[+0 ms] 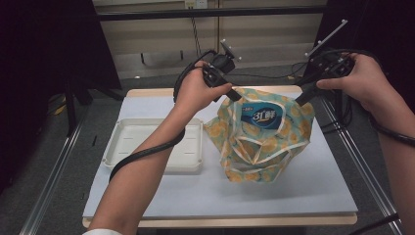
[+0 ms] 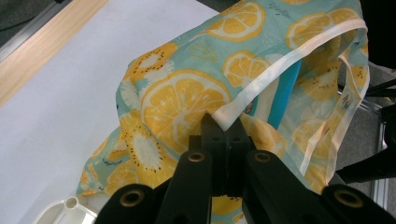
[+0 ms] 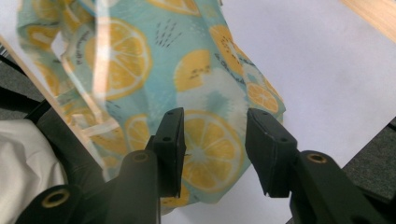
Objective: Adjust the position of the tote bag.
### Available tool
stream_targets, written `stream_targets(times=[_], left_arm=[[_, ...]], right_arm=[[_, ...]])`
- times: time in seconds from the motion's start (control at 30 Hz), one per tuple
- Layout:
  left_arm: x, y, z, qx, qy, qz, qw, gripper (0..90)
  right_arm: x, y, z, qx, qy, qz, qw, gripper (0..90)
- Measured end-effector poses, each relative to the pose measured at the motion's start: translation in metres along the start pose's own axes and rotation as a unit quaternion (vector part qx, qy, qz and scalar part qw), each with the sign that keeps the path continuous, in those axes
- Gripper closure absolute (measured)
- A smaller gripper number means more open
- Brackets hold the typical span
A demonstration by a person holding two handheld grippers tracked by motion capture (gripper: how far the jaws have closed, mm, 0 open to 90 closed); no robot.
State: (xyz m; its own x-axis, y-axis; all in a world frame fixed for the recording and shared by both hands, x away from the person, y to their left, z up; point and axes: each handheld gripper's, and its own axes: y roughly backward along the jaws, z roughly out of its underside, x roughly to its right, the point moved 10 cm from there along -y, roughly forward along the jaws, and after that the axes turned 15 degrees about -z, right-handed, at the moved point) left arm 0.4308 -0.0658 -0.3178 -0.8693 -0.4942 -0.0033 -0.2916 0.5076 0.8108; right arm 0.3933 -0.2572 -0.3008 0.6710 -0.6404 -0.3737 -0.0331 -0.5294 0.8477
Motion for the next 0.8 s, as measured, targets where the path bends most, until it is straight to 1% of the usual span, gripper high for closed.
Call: stream_targets(times=[0.07, 0.1, 0.13, 0.2, 0.3, 0.4, 0.43, 0.5, 0.53, 0.57, 0.6, 0.67, 0.7, 0.73, 0.8], left_arm=[[0.0, 0.0, 0.0, -0.001, -0.006, 0.002, 1.0, 90.0], [0.0, -0.001, 0.0, 0.0, -0.004, 0.004, 1.0, 90.0], [0.001, -0.001, -0.001, -0.001, 0.0, 0.003, 1.0, 90.0], [0.001, -0.002, -0.001, -0.001, -0.005, 0.003, 1.0, 90.0], [0.002, -0.002, -0.001, -0.003, -0.006, 0.003, 1.0, 90.0], [0.002, -0.002, 0.0, -0.003, -0.003, 0.003, 1.0, 90.0], [0.003, -0.002, 0.0, -0.003, -0.004, 0.004, 1.0, 90.0], [0.002, -0.002, 0.001, -0.005, -0.008, 0.003, 1.0, 90.0], [0.002, -0.002, 0.001, -0.005, -0.006, 0.005, 1.0, 90.0], [0.002, -0.002, 0.001, -0.005, -0.006, 0.006, 1.0, 90.0], [0.002, -0.002, 0.001, -0.005, -0.003, 0.003, 1.0, 90.0], [0.002, -0.003, 0.002, -0.003, -0.002, 0.003, 1.0, 90.0], [0.002, -0.003, 0.002, -0.005, -0.007, 0.005, 0.9999, 90.0], [0.002, -0.003, 0.002, -0.004, -0.007, 0.006, 0.9999, 90.0], [0.003, -0.004, 0.003, -0.006, -0.006, 0.013, 0.9999, 90.0]], right_arm=[[-0.005, 0.002, 0.0, -0.007, 0.008, -0.003, 0.9999, 54.6], [-0.008, 0.001, -0.001, -0.009, 0.01, -0.004, 0.9999, 53.7], [-0.012, 0.001, -0.001, -0.011, 0.014, -0.007, 0.9998, 53.3], [-0.019, -0.001, -0.002, -0.014, 0.025, -0.017, 0.9995, 53.2], [-0.026, -0.008, -0.002, -0.021, 0.038, -0.033, 0.9985, 52.5], [-0.029, -0.016, 0.0, -0.036, 0.044, -0.035, 0.9978, 53.1], [-0.03, -0.02, 0.0, -0.041, 0.05, -0.038, 0.9972, 53.7], [-0.029, -0.024, 0.001, -0.049, 0.054, -0.035, 0.9967, 59.5], [-0.029, -0.026, 0.001, -0.052, 0.053, -0.034, 0.9966, 63.1], [-0.027, -0.028, 0.002, -0.057, 0.057, -0.032, 0.9963, 65.8], [-0.026, -0.029, 0.002, -0.06, 0.058, -0.03, 0.9961, 69.3], [-0.024, -0.028, 0.0, -0.059, 0.059, -0.022, 0.9963, 76.0], [-0.023, -0.026, -0.001, -0.056, 0.057, -0.018, 0.9967, 79.5], [-0.024, -0.024, -0.002, -0.052, 0.054, -0.019, 0.997, 83.1], [-0.025, -0.02, -0.002, -0.05, 0.048, -0.023, 0.9973, 86.2]])
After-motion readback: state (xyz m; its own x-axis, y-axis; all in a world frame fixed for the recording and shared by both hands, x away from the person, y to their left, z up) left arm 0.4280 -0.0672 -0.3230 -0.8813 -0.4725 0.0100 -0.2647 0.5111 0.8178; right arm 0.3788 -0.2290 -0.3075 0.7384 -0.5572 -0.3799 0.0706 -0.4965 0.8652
